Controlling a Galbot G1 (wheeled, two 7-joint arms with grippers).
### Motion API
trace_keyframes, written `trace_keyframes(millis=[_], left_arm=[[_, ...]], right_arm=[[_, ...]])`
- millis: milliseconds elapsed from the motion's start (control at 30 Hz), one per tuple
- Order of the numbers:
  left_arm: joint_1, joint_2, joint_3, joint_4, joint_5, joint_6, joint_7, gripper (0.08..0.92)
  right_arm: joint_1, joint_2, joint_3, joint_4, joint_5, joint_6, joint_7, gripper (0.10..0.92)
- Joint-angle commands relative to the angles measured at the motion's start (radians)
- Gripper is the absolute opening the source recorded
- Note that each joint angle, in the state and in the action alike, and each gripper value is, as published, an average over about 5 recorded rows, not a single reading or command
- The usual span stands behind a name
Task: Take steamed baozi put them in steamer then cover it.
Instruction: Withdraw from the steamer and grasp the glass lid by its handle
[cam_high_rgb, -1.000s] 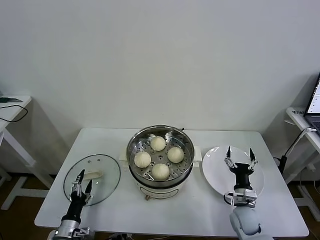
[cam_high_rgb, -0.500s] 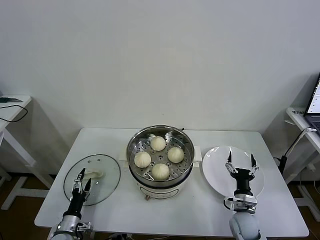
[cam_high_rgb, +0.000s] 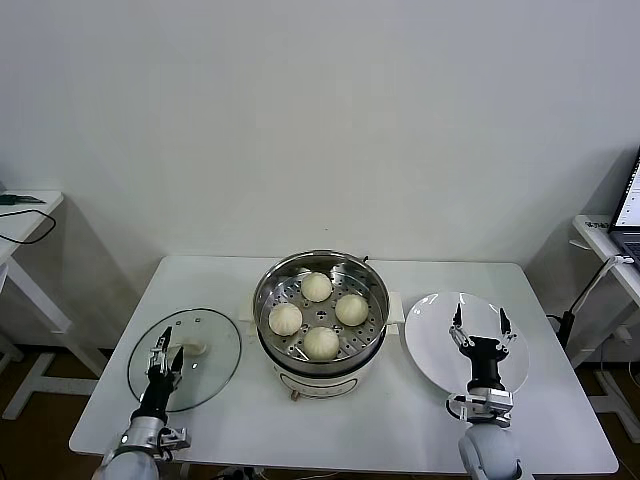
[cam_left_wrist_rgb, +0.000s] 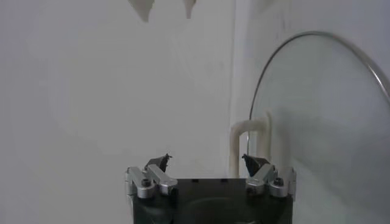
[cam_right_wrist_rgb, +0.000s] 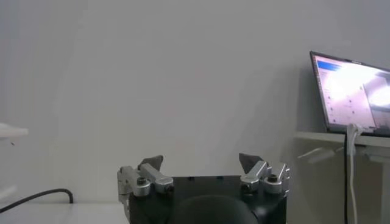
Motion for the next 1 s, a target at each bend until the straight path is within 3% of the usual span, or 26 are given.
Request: trace_keyframes(millis=[33, 567, 667, 1000], left_arm=[[-0.051, -0.002, 0.003, 0.027, -0.015, 0.015, 0.015, 0.823], [-0.097, -0.004, 0.02, 0.067, -0.026, 0.039, 0.043, 0.816], [-0.097, -0.003, 0.021, 0.075, -0.026, 0.038, 0.048, 0.763], [-0.101, -0.003, 0.02, 0.088, -0.027, 0.034, 0.053, 0.472]], right_arm=[[-0.004, 0.001, 0.002, 0.0, -0.001, -0.002, -0.003, 0.823], [-0.003, -0.004, 0.0, 0.02, -0.004, -0.007, -0.003, 0.823], [-0.001, -0.005, 0.001, 0.022, -0.004, -0.008, -0.002, 0.823], [0.004, -0.001, -0.003, 0.026, -0.008, -0.011, 0.001, 0.823]])
